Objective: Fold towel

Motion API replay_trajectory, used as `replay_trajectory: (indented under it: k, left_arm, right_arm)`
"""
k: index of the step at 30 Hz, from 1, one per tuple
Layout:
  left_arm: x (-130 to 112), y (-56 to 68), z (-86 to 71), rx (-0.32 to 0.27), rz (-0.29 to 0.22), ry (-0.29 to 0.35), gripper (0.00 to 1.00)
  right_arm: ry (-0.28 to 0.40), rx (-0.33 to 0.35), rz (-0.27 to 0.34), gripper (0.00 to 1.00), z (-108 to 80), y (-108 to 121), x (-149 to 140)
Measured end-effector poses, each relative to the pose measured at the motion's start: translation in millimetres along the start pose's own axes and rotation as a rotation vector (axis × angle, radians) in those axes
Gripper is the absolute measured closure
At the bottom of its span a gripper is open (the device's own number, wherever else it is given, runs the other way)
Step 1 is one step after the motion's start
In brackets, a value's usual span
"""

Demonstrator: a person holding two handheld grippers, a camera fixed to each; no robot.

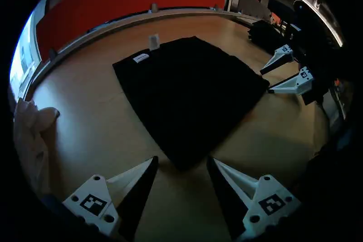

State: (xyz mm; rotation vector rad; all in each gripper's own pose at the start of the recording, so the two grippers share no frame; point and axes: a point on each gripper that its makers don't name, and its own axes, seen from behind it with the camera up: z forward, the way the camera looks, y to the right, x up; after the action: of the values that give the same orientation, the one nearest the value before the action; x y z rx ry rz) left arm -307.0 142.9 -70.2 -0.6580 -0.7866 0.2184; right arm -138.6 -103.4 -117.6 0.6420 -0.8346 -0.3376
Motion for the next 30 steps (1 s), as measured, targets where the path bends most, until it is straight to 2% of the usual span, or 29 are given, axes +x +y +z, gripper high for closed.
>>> replay_trajectory:
  k: [2, 8, 12, 19, 24, 27, 30]
  left_arm:
    - [-0.1, -0.7, 0.6, 0.005, 0.006, -0.004, 0.24]
    - [0.6, -8.3, 1.3, 0.034, 0.004, -0.013, 0.45]
    - [0.6, -10.2, 1.4, 0.037, -0.004, -0.017, 0.47]
    - [0.7, -8.9, 1.3, 0.05, 0.017, -0.019, 0.48]
    - [-0.1, -7.4, 1.3, 0.048, 0.01, -0.026, 0.51]
    - [0.2, -3.6, 2.3, 0.043, 0.022, -0.031, 0.63]
    - [0.5, -1.8, 2.4, 0.046, 0.022, -0.033, 0.73]
  right_arm:
    - [0.0, 0.008, 0.005, 0.19, 0.7, -1.8, 0.1]
    - [0.0, 0.014, 0.01, 0.35, 0.8, -3.0, 0.1]
    - [-0.001, 0.014, 0.011, 0.49, 0.5, -3.0, 0.1]
    - [-0.007, 0.013, 0.007, 0.52, 0.5, -5.0, 0.2]
    - [-0.005, 0.021, -0.002, 0.73, 0.7, -9.7, 0.0]
    - [-0.007, 0.021, -0.007, 0.8, 0.9, -12.6, 0.5]
    - [-0.01, 0.014, -0.004, 0.83, 0.6, -13.2, 0.5]
